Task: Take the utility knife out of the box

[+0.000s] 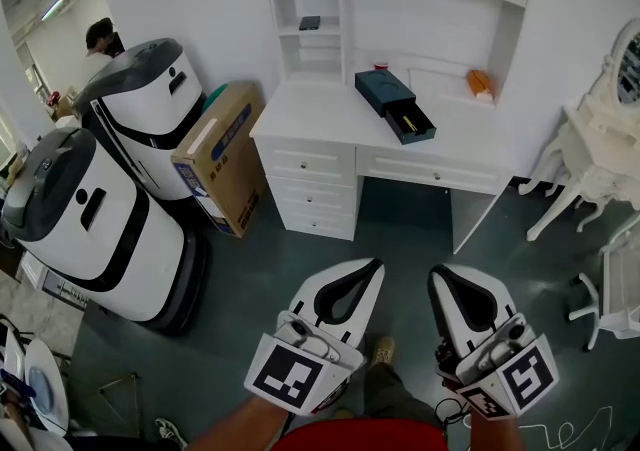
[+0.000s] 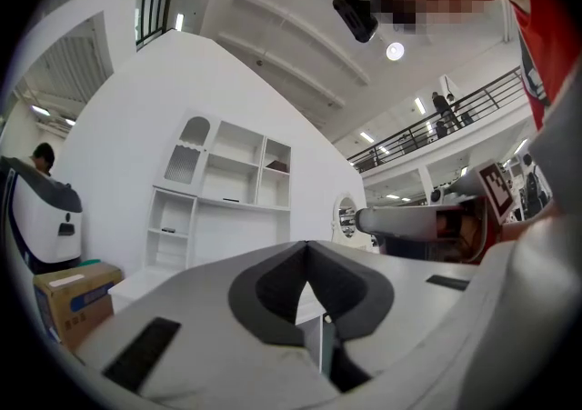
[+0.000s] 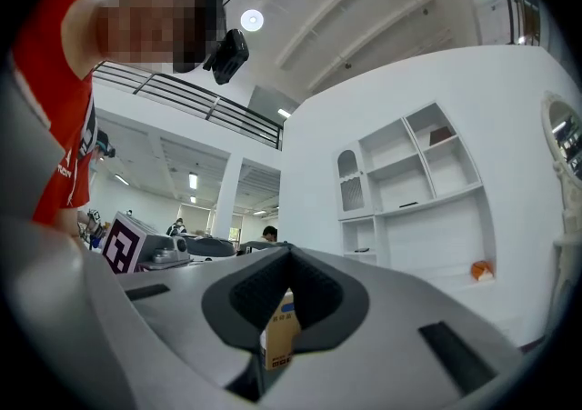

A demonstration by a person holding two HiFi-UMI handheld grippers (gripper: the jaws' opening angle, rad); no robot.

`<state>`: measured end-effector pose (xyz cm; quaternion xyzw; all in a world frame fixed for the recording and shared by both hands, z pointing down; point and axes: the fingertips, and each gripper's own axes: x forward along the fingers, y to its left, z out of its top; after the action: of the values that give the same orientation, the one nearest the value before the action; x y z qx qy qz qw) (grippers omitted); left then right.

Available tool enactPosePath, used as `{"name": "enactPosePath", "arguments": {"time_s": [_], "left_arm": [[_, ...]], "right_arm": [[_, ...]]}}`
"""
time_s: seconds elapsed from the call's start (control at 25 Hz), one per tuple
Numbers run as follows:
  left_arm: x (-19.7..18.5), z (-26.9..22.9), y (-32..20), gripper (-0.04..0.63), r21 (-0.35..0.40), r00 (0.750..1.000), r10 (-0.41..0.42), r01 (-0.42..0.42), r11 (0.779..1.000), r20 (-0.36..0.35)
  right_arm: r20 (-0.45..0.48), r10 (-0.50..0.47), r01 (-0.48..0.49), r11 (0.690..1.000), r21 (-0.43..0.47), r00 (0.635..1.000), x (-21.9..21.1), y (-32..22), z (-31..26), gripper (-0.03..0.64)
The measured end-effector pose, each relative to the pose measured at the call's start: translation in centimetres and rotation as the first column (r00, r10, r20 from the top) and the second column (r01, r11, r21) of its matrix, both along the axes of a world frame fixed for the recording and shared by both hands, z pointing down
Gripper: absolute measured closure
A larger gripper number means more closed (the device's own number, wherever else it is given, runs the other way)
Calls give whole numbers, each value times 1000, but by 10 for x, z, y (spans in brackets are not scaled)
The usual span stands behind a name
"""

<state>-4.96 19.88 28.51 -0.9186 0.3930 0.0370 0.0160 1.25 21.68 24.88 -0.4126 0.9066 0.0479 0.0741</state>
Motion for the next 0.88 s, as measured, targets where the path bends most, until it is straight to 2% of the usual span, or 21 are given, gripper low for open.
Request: {"name": "enactPosePath", "arguments": {"time_s": [0.48,0.88], "left_arm": [[45,-1,-196,558,3,997,-71,71,997,27],[64,2,-314,558,-5,994,-94,95,995,48]], "right_arm": [[-15,-64,64,998,-6,998,50,-199,-2,623],[-31,-57,56,998,-34,998,72,-329,5,623]]}}
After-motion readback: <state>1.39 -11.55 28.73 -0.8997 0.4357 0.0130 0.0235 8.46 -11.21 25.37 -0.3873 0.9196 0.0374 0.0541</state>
